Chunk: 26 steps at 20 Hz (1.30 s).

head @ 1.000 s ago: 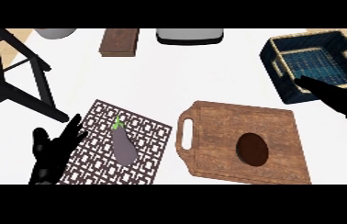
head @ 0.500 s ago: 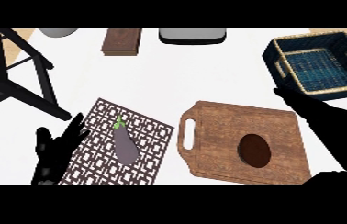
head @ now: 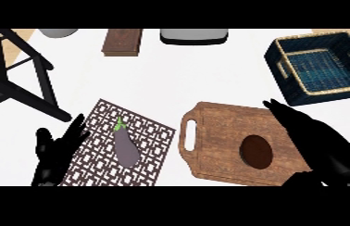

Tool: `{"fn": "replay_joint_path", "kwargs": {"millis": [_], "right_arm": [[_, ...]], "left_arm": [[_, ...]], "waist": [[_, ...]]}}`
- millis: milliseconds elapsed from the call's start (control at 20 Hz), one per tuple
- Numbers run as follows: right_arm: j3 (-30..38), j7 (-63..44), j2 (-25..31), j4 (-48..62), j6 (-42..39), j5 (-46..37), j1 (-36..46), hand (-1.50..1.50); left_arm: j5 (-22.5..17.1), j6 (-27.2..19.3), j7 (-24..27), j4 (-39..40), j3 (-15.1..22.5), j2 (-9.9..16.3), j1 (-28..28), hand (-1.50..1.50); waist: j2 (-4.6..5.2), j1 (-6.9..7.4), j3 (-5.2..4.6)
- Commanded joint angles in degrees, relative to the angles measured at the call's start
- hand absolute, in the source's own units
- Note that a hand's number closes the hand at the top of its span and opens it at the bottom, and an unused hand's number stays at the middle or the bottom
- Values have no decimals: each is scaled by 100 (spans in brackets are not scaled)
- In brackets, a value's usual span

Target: Pick the cupcake from the cutting board and place it in the basket

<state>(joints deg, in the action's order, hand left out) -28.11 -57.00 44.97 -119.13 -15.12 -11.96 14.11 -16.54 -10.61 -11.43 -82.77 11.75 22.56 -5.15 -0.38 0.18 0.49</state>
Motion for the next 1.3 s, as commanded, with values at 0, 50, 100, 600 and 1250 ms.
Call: {"fn": "replay_joint_path", "kwargs": {"millis": [0,50,100,600,1250], "right_arm": [[-140,271,-206,245,158,-591,-473,-150],[-265,445,-284,149,343,-909,-757,-150],[-206,272,-408,240,210,-824,-562,-150],[289,658,-665,651,-120,-1027,-474,-150],[-235,979,-1544,2015,-251,-1909,-477,-150]], "left_arm": [[2,183,172,662,-91,-130,-86,0],[97,35,-106,75,70,-134,-303,0],[165,25,-93,409,36,-201,-83,0],[190,314,18,174,-192,-126,-494,0],[418,314,-413,53,-185,-344,-203,0]], "waist": [[42,-39,-49],[31,-30,-45],[38,-30,-48],[35,0,-50],[44,11,-47]]}}
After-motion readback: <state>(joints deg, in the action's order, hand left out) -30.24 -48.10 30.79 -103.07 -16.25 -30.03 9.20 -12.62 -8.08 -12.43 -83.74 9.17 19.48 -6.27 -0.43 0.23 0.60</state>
